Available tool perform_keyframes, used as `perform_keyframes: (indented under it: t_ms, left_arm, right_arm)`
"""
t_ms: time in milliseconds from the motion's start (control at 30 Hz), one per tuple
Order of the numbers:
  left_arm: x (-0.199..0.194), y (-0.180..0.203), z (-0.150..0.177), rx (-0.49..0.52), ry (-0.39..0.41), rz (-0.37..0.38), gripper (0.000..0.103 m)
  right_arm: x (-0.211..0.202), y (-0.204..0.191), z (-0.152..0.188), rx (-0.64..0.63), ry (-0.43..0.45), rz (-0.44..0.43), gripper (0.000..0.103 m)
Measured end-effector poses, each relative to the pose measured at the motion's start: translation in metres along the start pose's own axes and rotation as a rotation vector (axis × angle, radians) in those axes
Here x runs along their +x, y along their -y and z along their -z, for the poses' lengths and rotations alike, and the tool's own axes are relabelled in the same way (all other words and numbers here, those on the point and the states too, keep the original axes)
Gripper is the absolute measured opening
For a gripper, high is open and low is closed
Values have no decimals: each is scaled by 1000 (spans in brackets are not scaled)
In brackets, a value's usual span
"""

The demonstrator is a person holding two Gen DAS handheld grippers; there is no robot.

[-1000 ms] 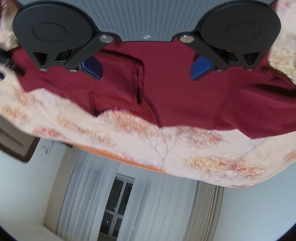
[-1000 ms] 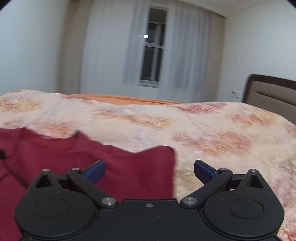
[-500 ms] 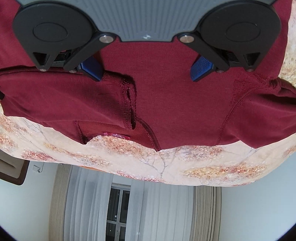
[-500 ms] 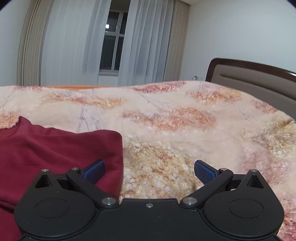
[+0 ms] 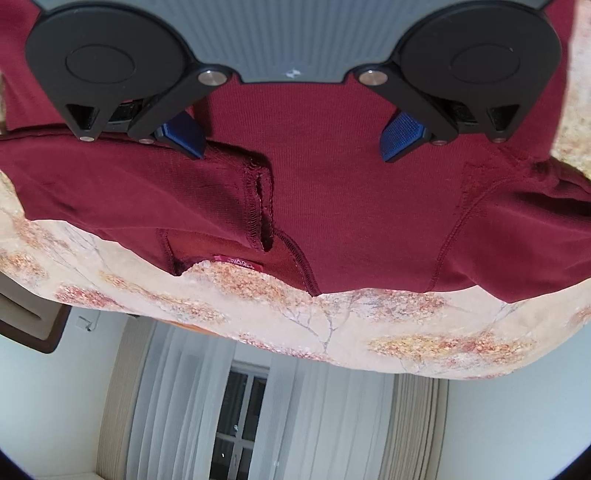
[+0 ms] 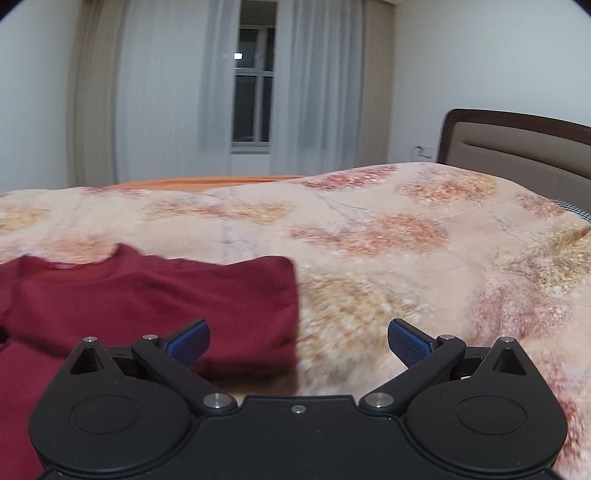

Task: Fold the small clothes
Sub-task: 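Move the left gripper to the other sleeve cuff and close on it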

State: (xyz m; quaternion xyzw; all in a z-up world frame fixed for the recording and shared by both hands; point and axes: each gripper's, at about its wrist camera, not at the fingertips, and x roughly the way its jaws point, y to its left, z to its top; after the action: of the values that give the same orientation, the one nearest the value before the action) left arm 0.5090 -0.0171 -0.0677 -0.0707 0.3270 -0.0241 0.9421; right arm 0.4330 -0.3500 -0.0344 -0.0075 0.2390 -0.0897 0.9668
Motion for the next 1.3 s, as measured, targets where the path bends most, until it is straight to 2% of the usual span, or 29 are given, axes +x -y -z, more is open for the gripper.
perform_keyframes:
  t_ms: [167, 333, 533, 633, 733, 967, 1100, 1200, 1300]
  left_arm:
    - [-40, -19, 0, -67, -16, -15, 103]
    - [-83, -58, 11, -103, -19, -55, 103]
    - [-123, -143, 16, -214, -4, -189, 103]
    - [-135, -192, 16, -287, 26, -246, 103]
    - [-140, -237, 13, -384, 43, -306, 103]
    - [-148, -309, 12, -545, 179, -330, 103]
    - [-156, -343, 21, -713, 296, -348, 101]
    - [-164, -353, 27, -805, 381, -379, 93]
    - [-168, -360, 31, -853, 407, -415, 79]
  right_arm:
    - [-61, -34, 20, -36, -39, -135, 102]
    - [-109, -77, 51, -63, -58, -251, 102]
    - [-133, -117, 75, -110, -67, -306, 102]
    - [-129, -129, 89, -179, -78, -283, 102]
    - [-124, -130, 94, -162, -68, -281, 102]
    - [-119, -120, 102, -113, -53, -306, 103]
    - [-118, -123, 105, -122, -44, -295, 103]
    - [-118, -124, 105, -129, -45, -290, 103]
    - [-118, -124, 105, -127, -45, -290, 103]
